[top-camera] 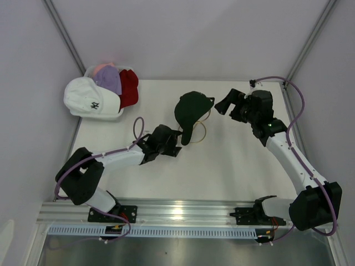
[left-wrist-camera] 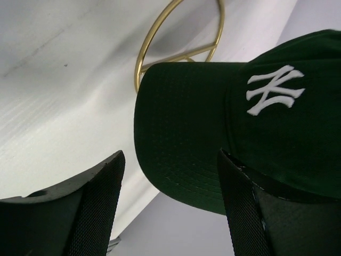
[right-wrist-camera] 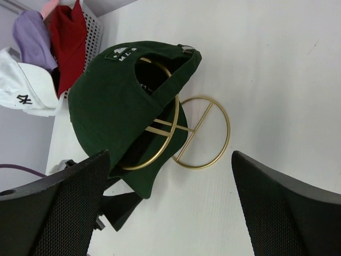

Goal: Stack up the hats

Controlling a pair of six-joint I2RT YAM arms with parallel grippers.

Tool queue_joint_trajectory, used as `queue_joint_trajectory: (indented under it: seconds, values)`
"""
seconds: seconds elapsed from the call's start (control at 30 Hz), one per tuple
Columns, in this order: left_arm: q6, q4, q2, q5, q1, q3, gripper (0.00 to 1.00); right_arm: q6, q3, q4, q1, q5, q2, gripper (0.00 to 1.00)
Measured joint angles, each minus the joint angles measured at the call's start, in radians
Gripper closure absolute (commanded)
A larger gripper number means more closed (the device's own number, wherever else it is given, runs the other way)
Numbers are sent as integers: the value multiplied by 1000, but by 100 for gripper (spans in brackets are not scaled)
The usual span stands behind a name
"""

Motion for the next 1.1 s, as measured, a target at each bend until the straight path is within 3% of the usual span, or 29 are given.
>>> queue_joint_trajectory:
  seconds: [0.27, 0.5, 0.67, 0.93, 1.1]
  values:
    - [8, -93, -198, 10, 103, -6, 21, 23, 108, -33, -1, -47, 47, 3]
    - [205, -229, -386, -55, 206, -6, 17, 230, 103, 14, 48, -71, 68, 7]
    - [354, -280, -431, -113, 233, -3, 16, 356, 64, 24, 105, -30, 68, 21]
    - [450, -290, -441, -126, 269, 2, 16, 492, -19, 54, 143, 43, 68, 27]
    - [479, -288, -457, -124, 286, 2, 16, 528, -74, 150, 163, 48, 71, 35]
